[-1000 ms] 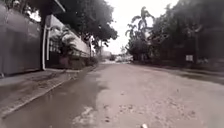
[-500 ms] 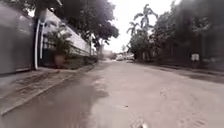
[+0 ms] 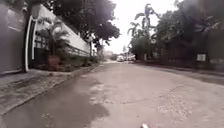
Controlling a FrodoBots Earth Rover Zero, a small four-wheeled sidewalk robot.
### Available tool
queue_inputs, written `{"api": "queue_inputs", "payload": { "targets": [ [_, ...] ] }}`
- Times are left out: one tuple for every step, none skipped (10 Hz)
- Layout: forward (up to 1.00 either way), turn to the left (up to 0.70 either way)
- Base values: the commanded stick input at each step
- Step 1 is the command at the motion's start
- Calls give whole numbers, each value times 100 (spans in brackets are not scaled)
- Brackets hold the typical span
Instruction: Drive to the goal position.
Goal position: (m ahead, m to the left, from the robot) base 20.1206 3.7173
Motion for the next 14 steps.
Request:
{"api": "queue_inputs", "payload": {
  "targets": [
    [100, 0],
    [100, 0],
    [100, 0],
    [100, 0],
    [100, -6],
    [100, -23],
    [100, -12],
    [100, 0],
    [100, 0],
    [100, 0],
    [100, 0],
    [100, 0],
    [100, 0],
    [100, 0]
  ]
}}
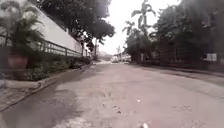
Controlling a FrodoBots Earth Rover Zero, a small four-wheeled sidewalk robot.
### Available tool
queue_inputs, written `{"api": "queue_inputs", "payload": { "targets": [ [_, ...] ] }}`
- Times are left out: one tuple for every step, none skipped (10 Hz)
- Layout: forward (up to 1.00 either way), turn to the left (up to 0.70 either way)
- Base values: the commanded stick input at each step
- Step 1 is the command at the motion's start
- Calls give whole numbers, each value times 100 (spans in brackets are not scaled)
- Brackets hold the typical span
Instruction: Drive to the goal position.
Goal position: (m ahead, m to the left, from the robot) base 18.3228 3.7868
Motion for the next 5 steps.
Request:
{"api": "queue_inputs", "payload": {
  "targets": [
    [100, 0],
    [100, 0],
    [100, 0],
    [100, 0],
    [100, 0]
  ]
}}
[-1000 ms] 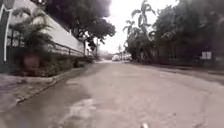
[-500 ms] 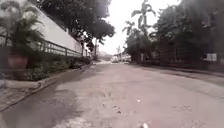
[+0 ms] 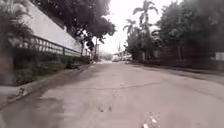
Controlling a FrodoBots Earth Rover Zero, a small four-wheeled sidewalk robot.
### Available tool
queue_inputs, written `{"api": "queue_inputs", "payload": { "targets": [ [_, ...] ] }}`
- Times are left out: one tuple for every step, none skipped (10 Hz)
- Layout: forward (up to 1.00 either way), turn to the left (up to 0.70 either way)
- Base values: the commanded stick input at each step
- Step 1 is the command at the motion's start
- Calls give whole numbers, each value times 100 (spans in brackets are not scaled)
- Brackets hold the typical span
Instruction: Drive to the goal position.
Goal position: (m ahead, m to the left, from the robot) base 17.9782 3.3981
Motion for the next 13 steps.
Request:
{"api": "queue_inputs", "payload": {
  "targets": [
    [100, 0],
    [100, 0],
    [100, 0],
    [100, 0],
    [100, 0],
    [100, 0],
    [100, 15],
    [100, 36],
    [100, 21],
    [100, 6],
    [100, 0],
    [100, 0],
    [100, 0]
  ]
}}
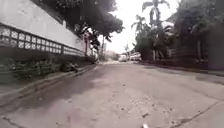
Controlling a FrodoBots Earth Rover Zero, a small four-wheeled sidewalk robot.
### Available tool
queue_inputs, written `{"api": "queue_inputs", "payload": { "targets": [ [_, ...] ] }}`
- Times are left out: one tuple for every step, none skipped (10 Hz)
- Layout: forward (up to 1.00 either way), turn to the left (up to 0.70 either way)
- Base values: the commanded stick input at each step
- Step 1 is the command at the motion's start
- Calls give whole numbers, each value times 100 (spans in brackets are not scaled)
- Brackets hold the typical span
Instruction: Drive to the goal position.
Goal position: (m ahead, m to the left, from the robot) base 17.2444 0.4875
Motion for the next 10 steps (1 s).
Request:
{"api": "queue_inputs", "payload": {
  "targets": [
    [100, 0],
    [100, 0],
    [100, 0],
    [100, 0],
    [100, 0],
    [100, 0],
    [100, 0],
    [100, 0],
    [100, 0],
    [100, -21]
  ]
}}
